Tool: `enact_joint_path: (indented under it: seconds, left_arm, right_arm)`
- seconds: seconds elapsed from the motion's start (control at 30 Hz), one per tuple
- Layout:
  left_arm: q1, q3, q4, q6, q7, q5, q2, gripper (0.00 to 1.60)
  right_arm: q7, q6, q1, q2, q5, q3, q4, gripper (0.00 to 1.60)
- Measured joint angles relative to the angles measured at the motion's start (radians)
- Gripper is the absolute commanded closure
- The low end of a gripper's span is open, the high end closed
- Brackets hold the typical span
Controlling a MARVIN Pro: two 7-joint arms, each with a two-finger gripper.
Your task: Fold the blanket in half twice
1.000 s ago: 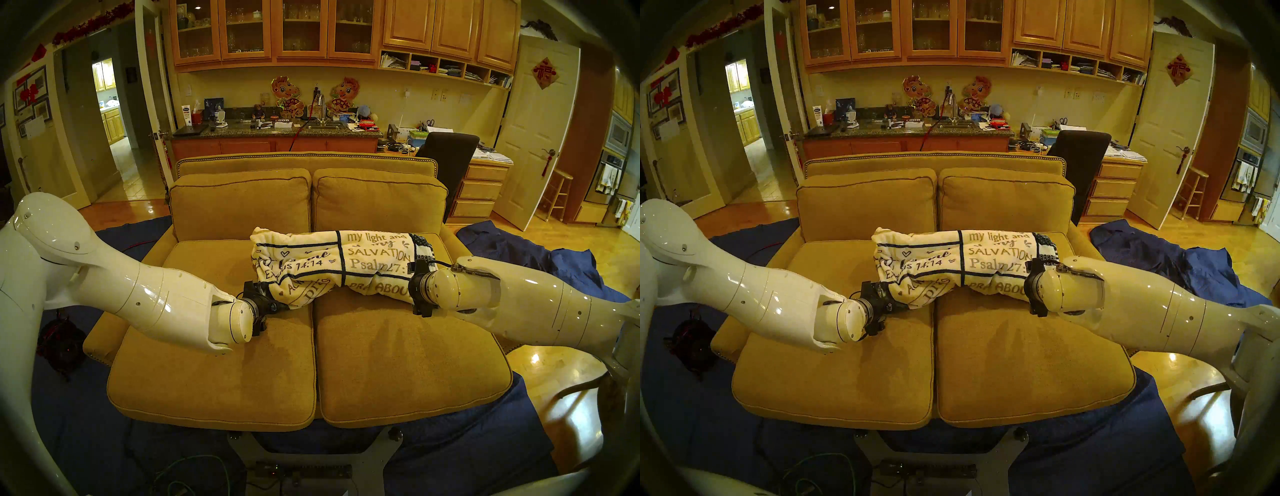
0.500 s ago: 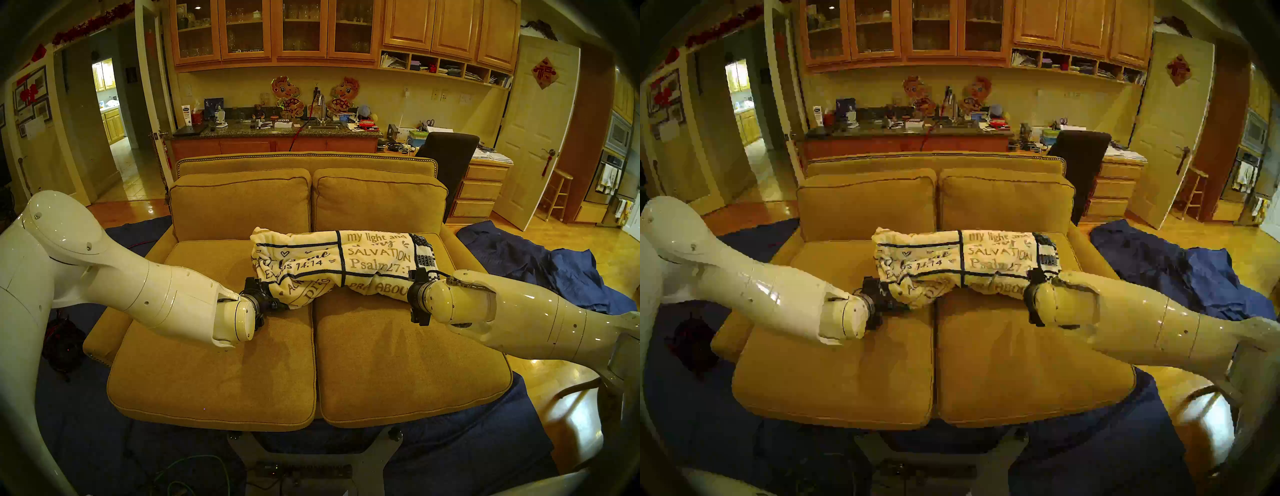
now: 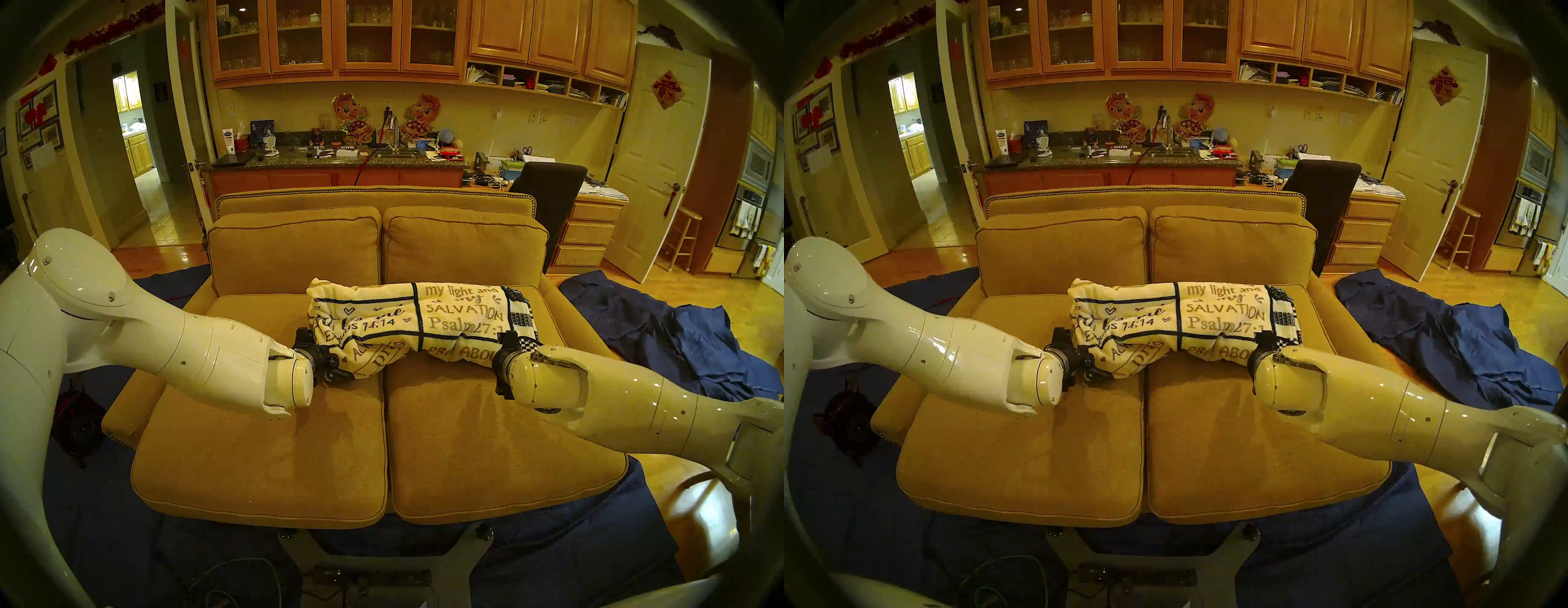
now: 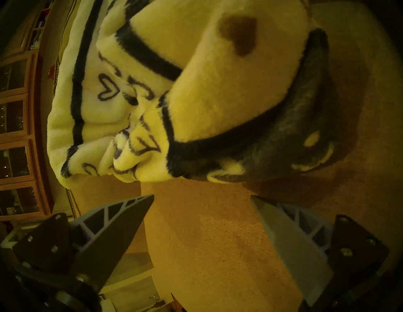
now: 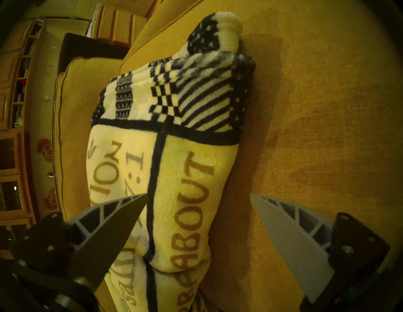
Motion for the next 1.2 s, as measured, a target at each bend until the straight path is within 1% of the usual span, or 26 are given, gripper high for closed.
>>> enact_joint_path:
  seconds: [0.17,0.23,0.3,0.37,0.43,0.6,0.63,0.67,0.7,0.73,0.77,0.8,0.97,1.1,1.2]
  left_arm:
    - [0.026,-0.009,0.010,0.010,0.034,-0.009,-0.003,0.00]
    - [0.027,-0.009,0.007,0.015,0.042,-0.010,-0.003,0.00]
    - [0.027,-0.014,-0.013,0.028,0.071,-0.013,0.002,0.00]
    - [0.026,-0.016,-0.025,0.032,0.084,-0.014,0.006,0.00]
    - [0.019,-0.020,-0.066,0.049,0.122,-0.017,0.020,0.00]
    - [0.003,-0.025,-0.160,0.096,0.207,-0.024,0.054,0.00]
    - [0.000,-0.027,-0.177,0.104,0.222,-0.026,0.060,0.00]
    - [-0.004,-0.029,-0.200,0.117,0.244,-0.029,0.071,0.00]
    - [-0.006,-0.031,-0.211,0.124,0.256,-0.031,0.076,0.00]
    - [-0.008,-0.035,-0.232,0.137,0.278,-0.035,0.087,0.00]
    - [-0.010,-0.037,-0.242,0.144,0.290,-0.037,0.092,0.00]
    - [-0.011,-0.040,-0.256,0.155,0.307,-0.041,0.100,0.00]
    - [-0.012,-0.057,-0.308,0.191,0.390,-0.058,0.135,0.00]
    - [-0.011,-0.070,-0.336,0.210,0.452,-0.072,0.153,0.00]
    - [-0.011,-0.075,-0.348,0.217,0.470,-0.078,0.159,0.00]
  right_arm:
    - [0.052,-0.004,-0.034,-0.049,0.000,0.015,0.064,0.00]
    - [0.061,-0.005,-0.039,-0.058,0.000,0.018,0.076,0.00]
    - [0.083,-0.007,-0.048,-0.083,0.000,0.028,0.106,0.00]
    - [0.092,-0.008,-0.050,-0.091,0.000,0.031,0.115,0.00]
    - [0.114,-0.009,-0.055,-0.114,0.000,0.043,0.136,0.00]
    - [0.151,-0.010,-0.054,-0.146,-0.002,0.061,0.162,0.00]
    - [0.155,-0.010,-0.054,-0.150,-0.002,0.062,0.166,0.55]
    - [0.161,-0.010,-0.053,-0.156,-0.003,0.064,0.172,0.94]
    - [0.164,-0.009,-0.053,-0.159,-0.003,0.064,0.176,1.12]
    - [0.169,-0.007,-0.052,-0.164,-0.005,0.064,0.183,1.20]
    - [0.171,-0.006,-0.052,-0.166,-0.007,0.064,0.185,1.33]
    - [0.173,-0.005,-0.052,-0.168,-0.009,0.063,0.189,1.60]
    - [0.182,0.012,-0.052,-0.159,-0.024,0.042,0.191,1.60]
    - [0.186,0.035,-0.057,-0.126,-0.034,0.026,0.166,1.60]
    - [0.187,0.047,-0.059,-0.101,-0.039,0.025,0.148,1.60]
